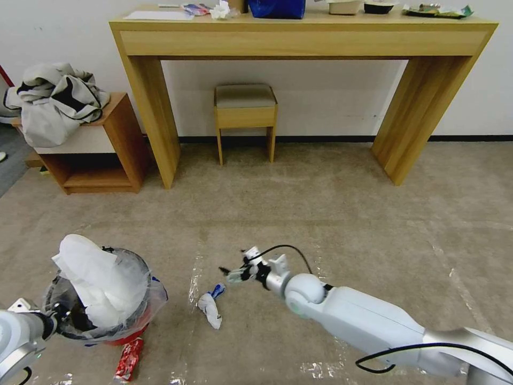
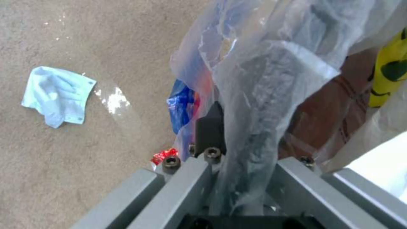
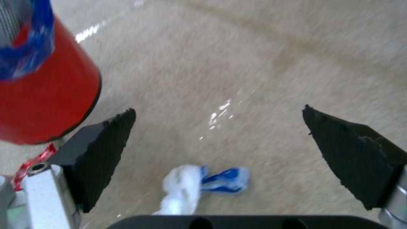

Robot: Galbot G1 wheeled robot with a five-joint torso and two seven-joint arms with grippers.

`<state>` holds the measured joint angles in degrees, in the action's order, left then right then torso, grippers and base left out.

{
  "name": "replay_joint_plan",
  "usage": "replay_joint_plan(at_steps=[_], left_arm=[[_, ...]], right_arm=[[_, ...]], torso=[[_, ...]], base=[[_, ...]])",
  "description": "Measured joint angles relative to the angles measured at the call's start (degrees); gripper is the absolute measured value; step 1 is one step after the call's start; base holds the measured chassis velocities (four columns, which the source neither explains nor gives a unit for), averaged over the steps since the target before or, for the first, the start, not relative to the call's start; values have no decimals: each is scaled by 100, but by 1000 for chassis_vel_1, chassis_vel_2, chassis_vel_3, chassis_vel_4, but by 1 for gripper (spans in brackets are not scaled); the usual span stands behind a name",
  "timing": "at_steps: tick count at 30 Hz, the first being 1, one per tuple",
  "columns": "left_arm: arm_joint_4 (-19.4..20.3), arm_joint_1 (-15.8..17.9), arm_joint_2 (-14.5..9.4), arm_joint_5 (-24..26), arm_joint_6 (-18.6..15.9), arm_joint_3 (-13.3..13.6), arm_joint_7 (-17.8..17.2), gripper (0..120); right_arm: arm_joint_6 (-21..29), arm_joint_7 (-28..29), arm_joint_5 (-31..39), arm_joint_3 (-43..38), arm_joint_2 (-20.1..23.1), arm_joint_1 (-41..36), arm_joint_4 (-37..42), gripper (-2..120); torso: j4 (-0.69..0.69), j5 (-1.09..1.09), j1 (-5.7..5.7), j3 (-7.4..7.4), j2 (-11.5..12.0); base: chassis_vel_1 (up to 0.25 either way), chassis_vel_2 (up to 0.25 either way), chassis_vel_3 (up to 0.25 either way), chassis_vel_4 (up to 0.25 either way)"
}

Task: Pick up the trash bin and place the garbage on the floor into it.

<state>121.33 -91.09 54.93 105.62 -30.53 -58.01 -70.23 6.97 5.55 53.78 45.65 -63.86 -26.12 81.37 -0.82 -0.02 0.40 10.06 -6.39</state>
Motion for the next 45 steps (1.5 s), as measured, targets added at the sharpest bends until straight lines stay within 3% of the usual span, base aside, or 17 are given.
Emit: replay_joint_plan(at_steps=[11,19,21,27,39,45], left_arm=[[29,-3,-17,-7,19,-23,2,0],[64,-40,3,-66,19,-3,13,0],[68,-35,8,-92,21,33,17,0],[74,-42,9,-128,23,67,17,0],[52,-34,35,-218,23,158,29,0],[32,-17,39,-242,24,196,32,0]], right_arm=[[967,1241,398,705,-1013,195,-514,100],[1418,1704,551,811,-1392,343,-945,100],[1815,2208,900,806,-1596,393,-1132,100],[2156,2692,1201,785,-1878,455,-1435,100],[2287,2950,1450,745,-2350,390,-1978,100],[2295,2801,1509,641,-2512,287,-2183,100]], torso=[[0,0,0,0,0],[1,1,0,0,0],[0,1,0,0,0],[1,1,0,0,0],[0,1,0,-1,0],[1,2,0,0,0]], base=[[0,0,0,0],[0,0,0,0],[0,0,0,0],[0,0,0,0],[0,0,0,0],[0,0,0,0]])
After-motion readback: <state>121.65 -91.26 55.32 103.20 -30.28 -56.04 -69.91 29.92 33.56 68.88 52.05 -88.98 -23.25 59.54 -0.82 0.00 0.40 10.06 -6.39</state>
